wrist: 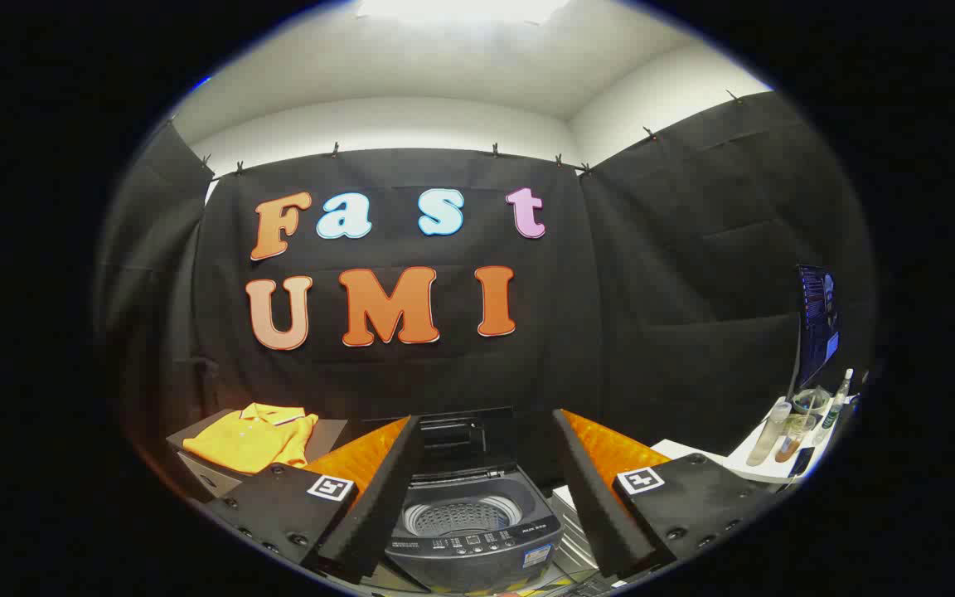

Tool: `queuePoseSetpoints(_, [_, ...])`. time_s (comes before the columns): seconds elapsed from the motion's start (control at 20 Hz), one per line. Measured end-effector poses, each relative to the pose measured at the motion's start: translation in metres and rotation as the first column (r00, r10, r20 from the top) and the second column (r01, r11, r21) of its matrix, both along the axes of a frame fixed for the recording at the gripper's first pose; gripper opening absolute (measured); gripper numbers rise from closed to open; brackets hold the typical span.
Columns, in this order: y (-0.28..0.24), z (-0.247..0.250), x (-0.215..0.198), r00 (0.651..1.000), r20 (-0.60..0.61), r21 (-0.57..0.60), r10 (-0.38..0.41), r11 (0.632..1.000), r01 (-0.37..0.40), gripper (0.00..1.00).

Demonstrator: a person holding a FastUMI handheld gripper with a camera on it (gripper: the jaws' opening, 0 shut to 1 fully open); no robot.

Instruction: Put the clothes into the washing machine and then close the washing machine lid.

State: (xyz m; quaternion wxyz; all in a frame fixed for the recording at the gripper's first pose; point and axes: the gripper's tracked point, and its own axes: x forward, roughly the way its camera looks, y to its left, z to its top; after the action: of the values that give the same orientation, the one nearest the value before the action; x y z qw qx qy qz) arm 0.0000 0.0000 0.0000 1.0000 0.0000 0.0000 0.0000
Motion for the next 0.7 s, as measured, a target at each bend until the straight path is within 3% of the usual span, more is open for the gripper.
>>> queuePoseSetpoints(0.7, [0.01, 0.001, 0.011, 1.0, 0.005, -0.018, 0.029, 0.999, -0.029, 0.99])
